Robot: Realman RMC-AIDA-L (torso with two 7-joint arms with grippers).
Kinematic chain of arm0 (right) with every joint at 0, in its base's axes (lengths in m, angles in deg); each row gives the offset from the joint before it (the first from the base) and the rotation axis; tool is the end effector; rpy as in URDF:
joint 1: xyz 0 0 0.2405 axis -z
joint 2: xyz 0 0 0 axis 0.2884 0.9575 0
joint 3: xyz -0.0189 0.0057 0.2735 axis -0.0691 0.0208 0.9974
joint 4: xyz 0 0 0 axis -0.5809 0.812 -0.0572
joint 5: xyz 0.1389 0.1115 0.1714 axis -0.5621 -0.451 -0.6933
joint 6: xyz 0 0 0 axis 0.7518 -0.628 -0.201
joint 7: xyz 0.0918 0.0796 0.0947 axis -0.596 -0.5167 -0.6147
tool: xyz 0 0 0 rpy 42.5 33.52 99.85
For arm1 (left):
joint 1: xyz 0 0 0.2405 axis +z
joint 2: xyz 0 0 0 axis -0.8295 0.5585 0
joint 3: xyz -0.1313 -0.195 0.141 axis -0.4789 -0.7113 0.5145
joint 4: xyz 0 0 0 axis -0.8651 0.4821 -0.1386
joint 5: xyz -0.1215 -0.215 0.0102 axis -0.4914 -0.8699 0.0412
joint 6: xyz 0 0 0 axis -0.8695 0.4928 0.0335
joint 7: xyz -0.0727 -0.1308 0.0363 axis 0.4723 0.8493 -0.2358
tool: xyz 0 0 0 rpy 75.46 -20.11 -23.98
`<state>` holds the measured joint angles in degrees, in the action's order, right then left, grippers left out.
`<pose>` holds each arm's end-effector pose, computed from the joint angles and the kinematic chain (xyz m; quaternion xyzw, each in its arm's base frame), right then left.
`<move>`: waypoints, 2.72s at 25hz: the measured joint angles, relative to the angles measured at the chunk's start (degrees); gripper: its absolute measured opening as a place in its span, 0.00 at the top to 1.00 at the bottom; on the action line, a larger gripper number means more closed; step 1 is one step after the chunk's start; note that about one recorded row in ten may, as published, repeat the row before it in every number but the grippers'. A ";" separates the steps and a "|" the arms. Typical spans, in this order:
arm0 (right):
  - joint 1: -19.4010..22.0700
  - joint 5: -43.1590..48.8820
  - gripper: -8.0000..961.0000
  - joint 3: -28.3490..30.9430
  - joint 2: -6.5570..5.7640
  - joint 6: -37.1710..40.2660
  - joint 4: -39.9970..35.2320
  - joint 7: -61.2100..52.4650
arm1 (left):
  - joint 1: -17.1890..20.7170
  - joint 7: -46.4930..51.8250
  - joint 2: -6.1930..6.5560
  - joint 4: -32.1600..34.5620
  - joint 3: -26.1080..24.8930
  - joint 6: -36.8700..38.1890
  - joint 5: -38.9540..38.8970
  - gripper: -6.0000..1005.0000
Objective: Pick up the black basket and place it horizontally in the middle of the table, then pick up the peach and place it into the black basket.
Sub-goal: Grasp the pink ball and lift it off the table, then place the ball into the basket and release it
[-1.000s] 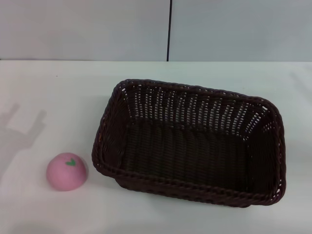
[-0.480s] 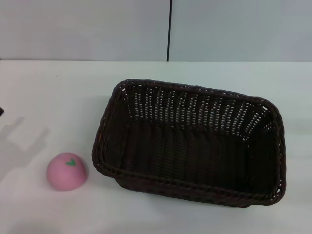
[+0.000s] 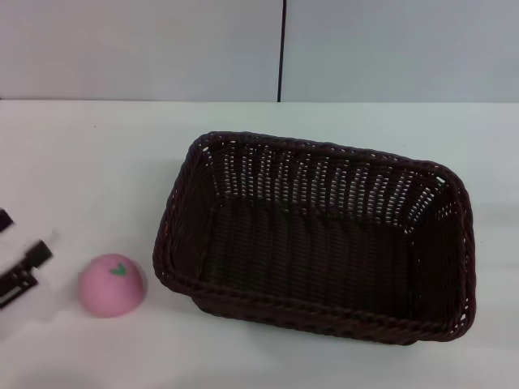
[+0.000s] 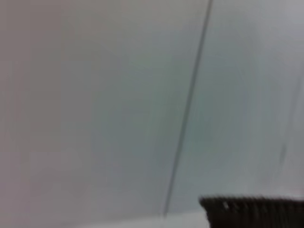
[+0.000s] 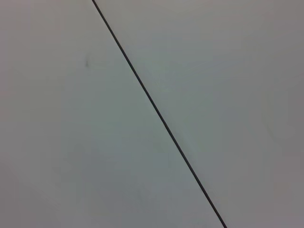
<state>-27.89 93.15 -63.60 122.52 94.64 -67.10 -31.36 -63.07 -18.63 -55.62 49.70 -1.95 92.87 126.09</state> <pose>0.4407 0.2580 0.0860 -0.5705 0.3343 0.5041 0.5557 -0.4267 0.1881 0.0306 -0.8316 -0.2501 -0.3531 0.3482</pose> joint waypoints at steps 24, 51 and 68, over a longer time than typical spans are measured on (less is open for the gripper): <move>-1.66 -0.08 0.38 0.02 0.00 -1.38 0.10 0.12 | -2.07 -1.29 -3.10 -0.53 12.97 -11.45 -0.01 0.24; -3.41 -0.07 0.38 0.02 -0.09 -2.34 0.20 0.41 | -6.82 3.49 -1.07 0.85 -10.52 4.97 -1.46 0.83; -4.06 0.10 0.38 0.03 -0.14 -2.69 1.54 2.25 | -23.71 8.71 -3.89 -8.99 8.35 -0.12 -6.77 0.93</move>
<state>-31.95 93.25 -63.57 122.38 91.94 -65.57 -29.10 -86.78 -9.92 -59.51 40.71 6.40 92.75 119.32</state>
